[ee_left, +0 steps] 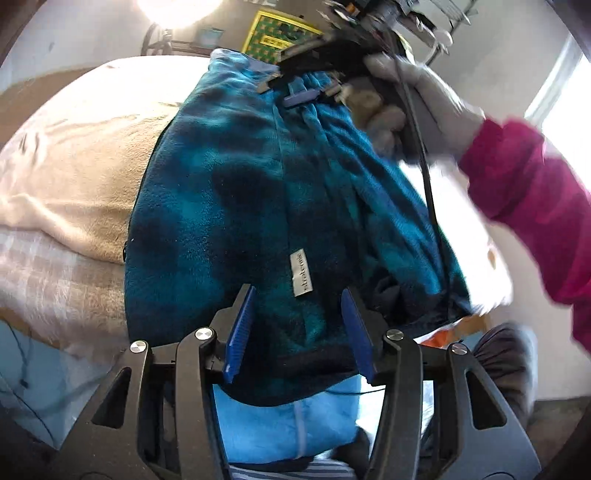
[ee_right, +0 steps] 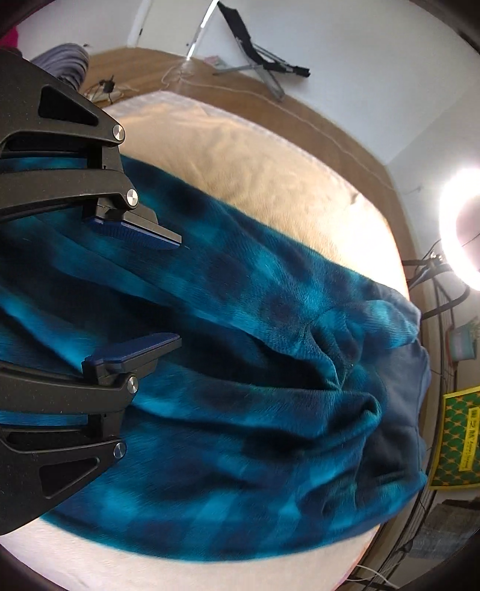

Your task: Fold large clothes

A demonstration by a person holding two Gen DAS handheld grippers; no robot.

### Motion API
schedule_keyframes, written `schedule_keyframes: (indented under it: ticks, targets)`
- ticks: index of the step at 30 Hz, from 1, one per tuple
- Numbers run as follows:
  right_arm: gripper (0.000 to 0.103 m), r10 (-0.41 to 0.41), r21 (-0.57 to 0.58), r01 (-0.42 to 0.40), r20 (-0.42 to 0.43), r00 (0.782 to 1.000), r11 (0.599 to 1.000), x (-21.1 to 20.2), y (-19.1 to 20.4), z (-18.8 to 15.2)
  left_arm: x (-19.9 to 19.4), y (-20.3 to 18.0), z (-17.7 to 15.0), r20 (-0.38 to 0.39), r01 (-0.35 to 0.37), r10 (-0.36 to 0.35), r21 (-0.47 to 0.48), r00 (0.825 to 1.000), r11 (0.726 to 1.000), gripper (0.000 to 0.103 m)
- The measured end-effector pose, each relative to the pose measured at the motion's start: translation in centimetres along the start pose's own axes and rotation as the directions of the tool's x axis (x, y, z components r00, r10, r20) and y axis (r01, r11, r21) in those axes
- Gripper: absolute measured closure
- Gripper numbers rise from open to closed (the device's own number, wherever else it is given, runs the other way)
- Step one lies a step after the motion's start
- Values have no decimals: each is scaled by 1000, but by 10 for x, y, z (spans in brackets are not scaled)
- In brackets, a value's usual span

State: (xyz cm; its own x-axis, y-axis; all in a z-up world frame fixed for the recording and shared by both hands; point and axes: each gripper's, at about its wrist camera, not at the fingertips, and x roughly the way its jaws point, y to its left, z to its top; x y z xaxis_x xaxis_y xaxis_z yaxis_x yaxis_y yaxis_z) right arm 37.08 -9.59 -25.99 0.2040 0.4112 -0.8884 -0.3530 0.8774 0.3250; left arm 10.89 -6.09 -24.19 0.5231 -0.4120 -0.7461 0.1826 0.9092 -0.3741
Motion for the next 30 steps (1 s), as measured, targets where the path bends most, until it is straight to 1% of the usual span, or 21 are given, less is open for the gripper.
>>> schedule_keyframes:
  ticks: [2,3,4,5,7,9,10,11,12,14,15,19,21,23,25,27,30]
  targets:
    - [57,-17,14,17,-5,1000,1000,6,-2,5,4,-6,-2,6,-36,36,48,999,998,63]
    - [57,-16,21,16,-6,1000,1000,9,-3,8,5,-6,-2,6,-39,39,53,999,998,73]
    - [57,-13,24,13,-4,1000,1000,10,-4,9,8,-5,-1,-5,-25,25,39,1000,999,83]
    - [57,-13,28,13,-1,1000,1000,10,-4,11,9,-3,-1,-5,-19,20,31,1000,999,86]
    - [57,-17,33,17,7,1000,999,10,-5,14,8,0,1,-7,6,-6,14,1000,1000,95]
    - [58,-23,34,23,8,1000,999,10,-5,15,5,1,2,-9,22,-22,0,1000,1000,98]
    - [63,-22,34,22,9,1000,999,11,-5,16,3,2,3,-9,32,-32,-6,999,999,99]
    - [85,-16,33,16,6,1000,999,11,-5,16,-1,2,4,-8,52,-52,-19,999,998,100]
    - [98,-15,38,15,1,1000,999,11,-6,16,-6,0,4,-4,73,-74,-32,997,997,100]
    - [98,-20,38,19,12,1000,999,8,-4,19,-18,-4,8,11,102,-102,-31,995,994,100]
    - [99,-35,25,35,23,999,999,5,-3,21,-24,-8,10,19,115,-115,-23,993,993,100]
    - [99,-54,-29,56,65,996,998,-16,2,26,-33,-23,19,32,160,-160,5,987,987,100]
    - [100,-57,-44,61,73,996,997,-25,0,28,-27,-32,19,24,146,-147,50,989,988,100]
    - [99,-74,-48,77,71,995,996,-22,-2,28,-7,-36,17,-22,144,-143,70,989,987,100]
    - [99,-99,-37,100,51,994,994,-10,-10,22,15,-38,9,-70,136,-130,80,989,988,100]
    - [99,-119,-21,120,37,992,993,5,-21,16,23,-38,6,-75,138,-131,84,988,987,100]
    - [99,-98,-5,99,70,993,995,4,-25,8,18,-40,7,-76,138,-130,102,989,985,100]
